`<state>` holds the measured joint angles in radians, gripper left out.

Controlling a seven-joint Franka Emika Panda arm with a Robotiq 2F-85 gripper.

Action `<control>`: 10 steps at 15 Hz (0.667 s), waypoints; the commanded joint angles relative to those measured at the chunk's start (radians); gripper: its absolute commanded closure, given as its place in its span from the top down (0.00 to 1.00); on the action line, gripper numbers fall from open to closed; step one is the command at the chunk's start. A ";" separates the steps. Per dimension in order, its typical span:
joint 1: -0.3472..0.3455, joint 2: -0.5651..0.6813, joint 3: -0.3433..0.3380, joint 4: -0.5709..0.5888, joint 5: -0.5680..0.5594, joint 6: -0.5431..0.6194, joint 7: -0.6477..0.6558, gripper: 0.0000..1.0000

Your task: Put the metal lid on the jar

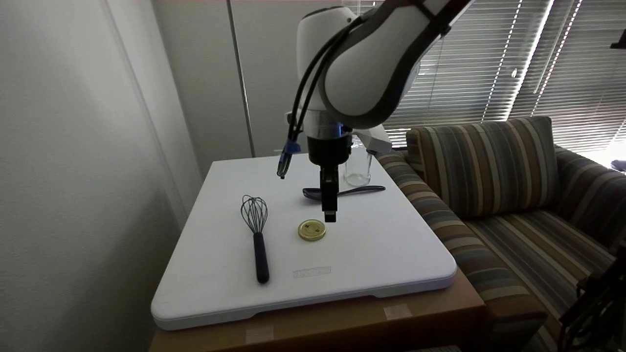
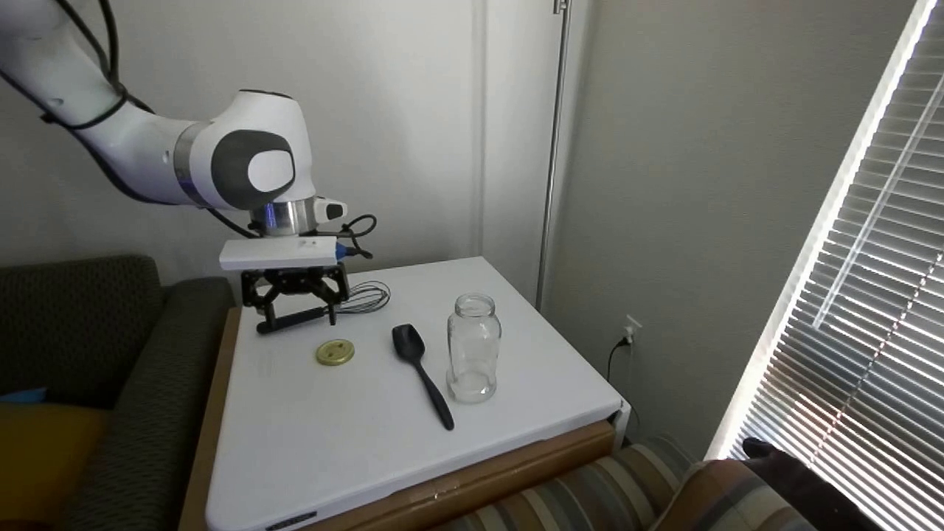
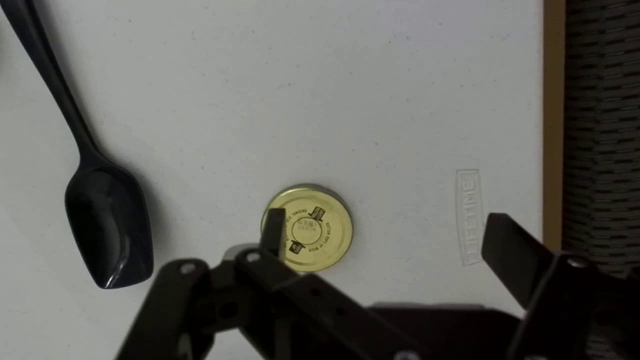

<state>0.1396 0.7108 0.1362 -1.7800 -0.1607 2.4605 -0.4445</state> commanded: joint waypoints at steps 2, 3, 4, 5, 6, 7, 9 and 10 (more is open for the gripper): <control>0.001 0.112 0.021 0.115 -0.015 -0.039 0.000 1.00; 0.003 0.129 0.024 0.130 -0.014 -0.040 -0.002 1.00; 0.007 0.143 0.027 0.145 -0.015 -0.044 -0.002 1.00; 0.013 0.159 0.026 0.159 -0.020 -0.048 0.001 1.00; 0.017 0.173 0.028 0.171 -0.020 -0.047 0.001 1.00; 0.023 0.185 0.027 0.183 -0.023 -0.048 0.003 1.00; 0.037 0.203 0.011 0.207 -0.035 -0.051 0.018 1.00; 0.044 0.208 0.000 0.211 -0.044 -0.045 0.030 1.00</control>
<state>0.1734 0.8865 0.1532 -1.6218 -0.1680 2.4423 -0.4431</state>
